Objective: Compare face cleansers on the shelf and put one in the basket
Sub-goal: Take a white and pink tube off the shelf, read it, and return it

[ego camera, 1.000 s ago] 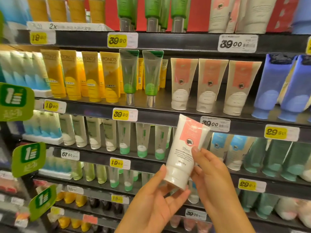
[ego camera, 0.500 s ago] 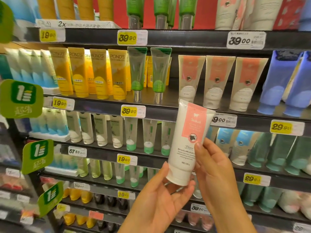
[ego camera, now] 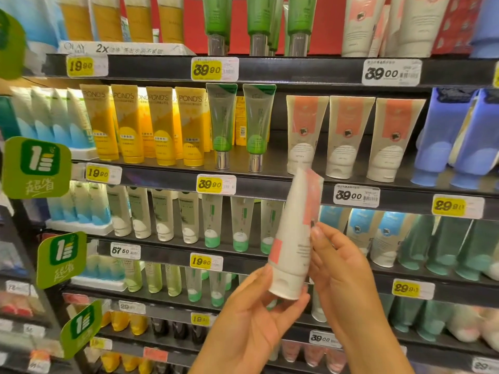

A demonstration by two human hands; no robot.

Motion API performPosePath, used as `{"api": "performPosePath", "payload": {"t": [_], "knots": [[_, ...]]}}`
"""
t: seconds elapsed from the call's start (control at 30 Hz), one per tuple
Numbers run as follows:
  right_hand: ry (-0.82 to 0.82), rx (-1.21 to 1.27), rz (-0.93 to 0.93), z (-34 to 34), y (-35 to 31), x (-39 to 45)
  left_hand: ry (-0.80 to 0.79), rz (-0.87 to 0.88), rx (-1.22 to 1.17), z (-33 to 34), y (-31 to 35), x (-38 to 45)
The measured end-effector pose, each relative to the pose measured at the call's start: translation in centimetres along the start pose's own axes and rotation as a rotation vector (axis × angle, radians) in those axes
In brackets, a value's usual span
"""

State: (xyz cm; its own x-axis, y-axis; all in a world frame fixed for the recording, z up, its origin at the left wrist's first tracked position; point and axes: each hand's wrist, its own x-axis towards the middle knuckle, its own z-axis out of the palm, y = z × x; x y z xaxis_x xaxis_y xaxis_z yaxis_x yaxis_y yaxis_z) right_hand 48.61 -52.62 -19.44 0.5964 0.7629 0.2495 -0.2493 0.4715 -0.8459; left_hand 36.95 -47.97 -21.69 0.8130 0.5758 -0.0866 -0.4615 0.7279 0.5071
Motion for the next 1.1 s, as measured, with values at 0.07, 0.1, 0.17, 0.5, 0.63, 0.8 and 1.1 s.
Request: {"api": "performPosePath", "payload": {"t": [0.07,0.1,0.17,0.5,0.63,0.8,1.1], "knots": [[-0.045,-0.076,0.011,0.09,-0.01,-0.04,0.036,0.054,0.065,-0.02,-0.09,0.10],[-0.063,-0.117,0.018,0.13,0.02,-0.06,0.047,0.083,0.091,0.02,-0.19,0.17],[-0.070,-0.162,0.029,0.16,0.16,-0.07,0.069,0.119,0.114,0.06,-0.39,0.37],[-0.064,-0.011,0.072,0.32,0.20,-0.29,0.016,-0.024,-0.103,0.60,0.18,-0.43],[-0.070,0.029,0.061,0.22,0.09,-0.29,0.022,0.010,-0.087,0.46,0.13,-0.35],[-0.076,-0.013,0.090,0.21,0.05,0.04,0.051,0.097,0.021,0.19,-0.20,-0.04],[0.026,-0.047,0.061,-0.61,0.67,0.42,0.101,0.138,0.064,-0.23,-0.49,0.28]]}}
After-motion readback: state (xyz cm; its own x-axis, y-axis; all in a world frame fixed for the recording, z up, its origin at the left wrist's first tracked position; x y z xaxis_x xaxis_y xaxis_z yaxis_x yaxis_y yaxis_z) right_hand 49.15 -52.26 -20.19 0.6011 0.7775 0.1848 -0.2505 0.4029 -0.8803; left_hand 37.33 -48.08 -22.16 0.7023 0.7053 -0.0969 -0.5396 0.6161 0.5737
